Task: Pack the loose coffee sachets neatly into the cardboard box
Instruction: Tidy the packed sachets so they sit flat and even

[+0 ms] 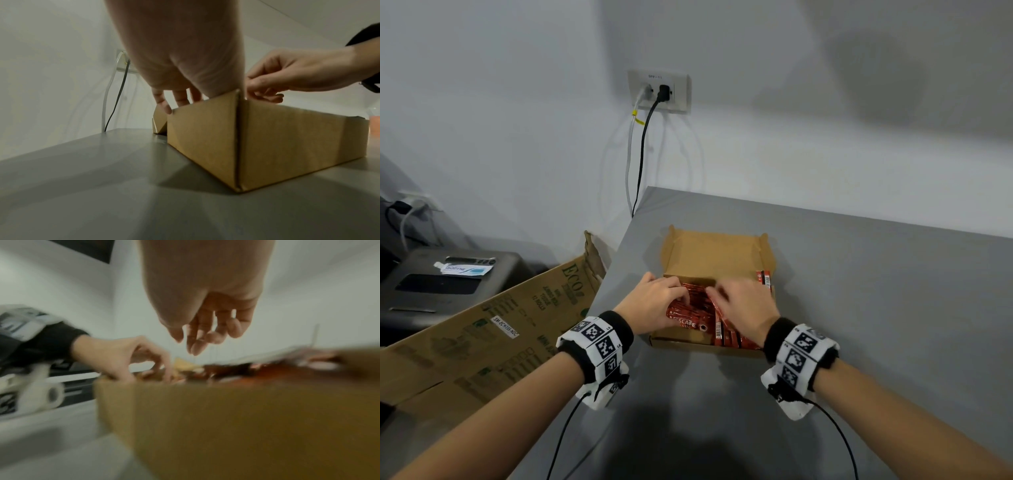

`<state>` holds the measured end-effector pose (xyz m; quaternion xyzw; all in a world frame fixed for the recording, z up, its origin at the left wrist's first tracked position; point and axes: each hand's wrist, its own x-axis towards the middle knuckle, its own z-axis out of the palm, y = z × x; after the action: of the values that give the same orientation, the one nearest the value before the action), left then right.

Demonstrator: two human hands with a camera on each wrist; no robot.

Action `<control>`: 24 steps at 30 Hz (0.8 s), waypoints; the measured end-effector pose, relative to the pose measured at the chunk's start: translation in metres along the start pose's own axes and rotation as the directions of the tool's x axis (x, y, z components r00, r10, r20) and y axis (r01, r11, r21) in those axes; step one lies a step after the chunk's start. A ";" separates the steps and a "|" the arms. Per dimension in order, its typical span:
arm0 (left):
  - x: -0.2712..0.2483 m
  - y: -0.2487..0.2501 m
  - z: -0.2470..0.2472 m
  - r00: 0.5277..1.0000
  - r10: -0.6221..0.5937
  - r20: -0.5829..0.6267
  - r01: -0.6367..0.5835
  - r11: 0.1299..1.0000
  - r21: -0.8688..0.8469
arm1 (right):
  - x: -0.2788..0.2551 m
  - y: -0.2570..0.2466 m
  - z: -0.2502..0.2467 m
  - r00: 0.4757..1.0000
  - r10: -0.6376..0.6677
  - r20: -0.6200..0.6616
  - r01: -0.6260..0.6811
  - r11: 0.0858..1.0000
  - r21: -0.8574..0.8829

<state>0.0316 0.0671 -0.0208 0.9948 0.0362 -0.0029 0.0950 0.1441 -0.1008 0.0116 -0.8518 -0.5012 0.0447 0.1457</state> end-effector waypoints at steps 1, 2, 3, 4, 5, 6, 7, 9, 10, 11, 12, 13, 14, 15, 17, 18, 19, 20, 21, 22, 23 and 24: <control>0.000 -0.001 0.001 1.000 -0.004 -0.003 0.004 1.000 -0.016 | 0.000 0.008 -0.006 0.997 0.062 -0.049 -0.061 0.998 0.026; 0.000 -0.001 0.002 1.000 -0.008 -0.009 0.008 0.999 -0.032 | 0.001 0.015 -0.011 0.992 0.106 -0.069 -0.103 0.994 0.047; 0.001 -0.002 0.002 1.000 -0.010 -0.009 0.010 0.999 -0.042 | 0.000 0.020 -0.015 0.990 0.124 -0.065 -0.120 0.991 0.060; 0.002 -0.002 0.002 1.000 -0.011 -0.004 0.010 0.999 -0.048 | -0.001 0.024 -0.017 0.992 0.117 -0.042 -0.115 0.991 0.065; 0.003 -0.002 0.002 1.000 -0.012 0.002 0.012 0.999 -0.050 | -0.002 0.025 -0.017 0.995 0.095 -0.007 -0.094 0.994 0.058; 0.004 -0.002 0.002 1.000 -0.016 0.006 0.016 0.999 -0.048 | -0.005 0.023 -0.017 0.997 0.065 0.031 -0.066 0.997 0.033; 0.004 -0.002 0.002 1.000 -0.020 0.006 0.020 0.999 -0.044 | -0.007 0.020 -0.015 0.997 0.039 0.072 -0.038 0.999 -0.014; 0.004 -0.002 0.003 1.000 -0.026 0.000 0.026 0.999 -0.043 | -0.009 0.014 -0.010 0.991 0.005 0.132 0.011 0.992 -0.122; 0.004 -0.002 0.003 1.000 -0.028 0.000 0.028 0.999 -0.047 | -0.008 0.012 -0.007 0.990 -0.009 0.144 0.032 0.987 -0.157; 0.003 -0.002 0.003 1.000 -0.029 0.002 0.029 0.998 -0.048 | -0.008 0.012 -0.006 0.988 -0.018 0.150 0.044 0.983 -0.175; 0.003 -0.002 0.002 1.000 -0.028 0.003 0.029 0.998 -0.047 | -0.007 0.011 -0.006 0.987 -0.019 0.160 0.048 0.982 -0.180; 0.002 -0.002 0.002 1.000 -0.027 0.001 0.027 0.998 -0.048 | -0.007 0.011 -0.005 0.984 -0.011 0.177 0.043 0.982 -0.181; 0.001 -0.003 0.001 1.000 -0.028 0.002 0.028 0.998 -0.053 | -0.006 0.010 -0.006 0.980 -0.001 0.197 0.038 0.983 -0.182; 0.002 -0.002 0.001 1.000 -0.028 0.006 0.028 0.998 -0.059 | -0.006 0.009 -0.007 0.977 0.012 0.212 0.027 0.983 -0.181; 0.002 -0.002 0.000 0.999 -0.032 0.012 0.033 0.997 -0.065 | -0.005 0.008 -0.012 0.981 0.031 0.193 -0.007 0.992 -0.124; 0.002 -0.002 0.000 0.999 -0.034 0.014 0.035 0.997 -0.067 | -0.005 0.008 -0.015 0.986 0.044 0.161 -0.035 0.998 -0.061; 0.002 -0.002 0.000 0.999 -0.035 0.013 0.036 0.997 -0.069 | -0.005 0.009 -0.019 0.991 0.059 0.123 -0.060 0.998 0.009; 0.002 -0.002 -0.001 0.999 -0.036 0.012 0.037 0.997 -0.072 | -0.005 0.009 -0.022 0.994 0.064 0.090 -0.071 0.995 0.074; 0.002 -0.003 -0.001 0.999 -0.037 0.012 0.038 0.997 -0.073 | -0.005 0.009 -0.024 0.995 0.062 0.078 -0.072 0.988 0.139; 0.002 -0.003 -0.001 0.999 -0.038 0.014 0.039 0.996 -0.075 | -0.007 0.007 -0.024 0.995 0.047 0.086 -0.064 0.976 0.207; 0.002 -0.003 0.000 0.999 -0.037 0.017 0.039 0.996 -0.077 | -0.009 0.006 -0.025 0.994 0.027 0.106 -0.054 0.963 0.264; 0.003 -0.003 -0.001 0.999 -0.036 0.020 0.038 0.996 -0.080 | -0.011 0.004 -0.024 0.992 0.002 0.125 -0.040 0.953 0.301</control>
<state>0.0340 0.0702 -0.0206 0.9893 0.0539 -0.0123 0.1350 0.1473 -0.1165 0.0330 -0.8203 -0.4874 0.1749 0.2427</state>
